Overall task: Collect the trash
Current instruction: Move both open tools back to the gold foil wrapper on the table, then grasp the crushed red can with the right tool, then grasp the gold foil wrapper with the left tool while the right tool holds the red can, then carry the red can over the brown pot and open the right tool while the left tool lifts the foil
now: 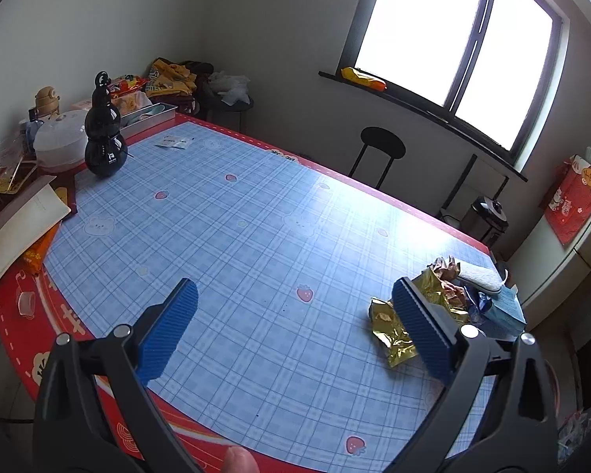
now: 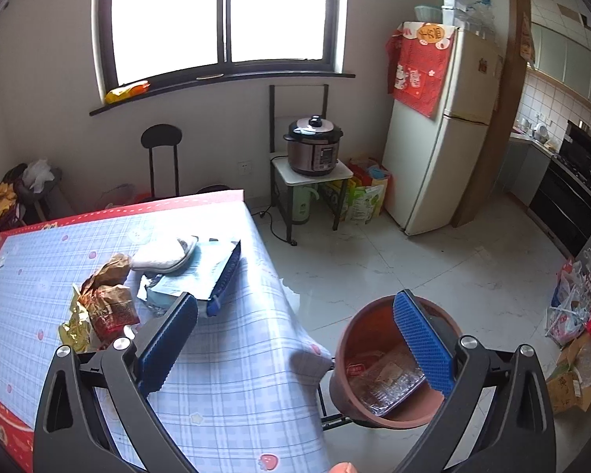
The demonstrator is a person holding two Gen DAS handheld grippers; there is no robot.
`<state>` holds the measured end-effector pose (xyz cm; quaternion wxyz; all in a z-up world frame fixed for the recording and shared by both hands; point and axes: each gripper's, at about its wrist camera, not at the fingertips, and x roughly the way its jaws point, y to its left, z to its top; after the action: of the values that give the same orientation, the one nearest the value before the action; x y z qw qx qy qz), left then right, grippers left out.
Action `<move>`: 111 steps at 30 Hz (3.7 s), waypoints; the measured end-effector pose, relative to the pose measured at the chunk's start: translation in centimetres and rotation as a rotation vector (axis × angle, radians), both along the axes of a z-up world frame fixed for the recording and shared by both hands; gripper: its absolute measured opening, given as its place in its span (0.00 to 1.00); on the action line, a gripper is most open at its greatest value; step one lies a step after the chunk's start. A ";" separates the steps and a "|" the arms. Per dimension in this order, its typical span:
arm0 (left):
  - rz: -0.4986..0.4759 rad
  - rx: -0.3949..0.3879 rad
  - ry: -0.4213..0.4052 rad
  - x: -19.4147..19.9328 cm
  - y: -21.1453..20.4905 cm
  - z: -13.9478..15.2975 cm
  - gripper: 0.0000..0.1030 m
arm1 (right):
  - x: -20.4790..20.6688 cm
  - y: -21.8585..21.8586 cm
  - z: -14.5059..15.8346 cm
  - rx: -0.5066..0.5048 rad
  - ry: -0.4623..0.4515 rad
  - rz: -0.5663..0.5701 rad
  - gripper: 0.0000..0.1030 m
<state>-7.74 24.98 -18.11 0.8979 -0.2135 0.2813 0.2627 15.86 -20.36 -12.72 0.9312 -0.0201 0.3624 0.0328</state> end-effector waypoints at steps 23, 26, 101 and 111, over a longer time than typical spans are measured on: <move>-0.136 -0.057 0.140 4.4 7.8 -6.6 0.95 | 2.9 18.5 -19.7 0.229 0.411 0.121 0.88; -0.155 -0.056 0.150 4.7 7.5 -7.0 0.95 | 3.3 19.0 -20.8 0.256 0.444 0.100 0.79; -0.364 0.136 0.253 14.7 -6.5 -9.0 0.09 | -3.5 0.3 -9.4 0.392 0.212 -0.005 0.35; -0.239 0.076 0.078 9.4 -2.2 -0.7 0.09 | -2.5 1.0 -4.3 0.360 0.070 0.075 0.35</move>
<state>1.66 22.79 -18.78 0.9187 -0.1340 0.3292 0.1722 13.37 -19.40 -17.05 0.9047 0.1346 0.3818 0.1326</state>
